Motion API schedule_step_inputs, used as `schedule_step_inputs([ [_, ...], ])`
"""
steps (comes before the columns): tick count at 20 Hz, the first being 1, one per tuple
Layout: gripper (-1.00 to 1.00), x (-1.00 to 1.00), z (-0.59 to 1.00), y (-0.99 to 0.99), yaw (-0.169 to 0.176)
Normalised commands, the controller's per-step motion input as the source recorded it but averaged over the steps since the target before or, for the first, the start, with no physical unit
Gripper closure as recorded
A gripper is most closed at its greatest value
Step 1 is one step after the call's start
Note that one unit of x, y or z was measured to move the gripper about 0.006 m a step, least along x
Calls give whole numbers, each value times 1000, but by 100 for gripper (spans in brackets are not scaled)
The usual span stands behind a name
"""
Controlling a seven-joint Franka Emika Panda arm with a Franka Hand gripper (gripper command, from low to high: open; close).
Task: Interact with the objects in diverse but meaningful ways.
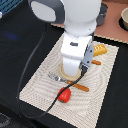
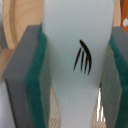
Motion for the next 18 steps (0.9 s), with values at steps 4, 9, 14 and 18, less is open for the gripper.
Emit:
schedule_step_inputs([
  [4,100,-655,11,-351,0],
  [9,100,-699,0,-440,-1],
  [14,100,-673,0,-524,-14],
  [18,100,-579,0,-583,-19],
])
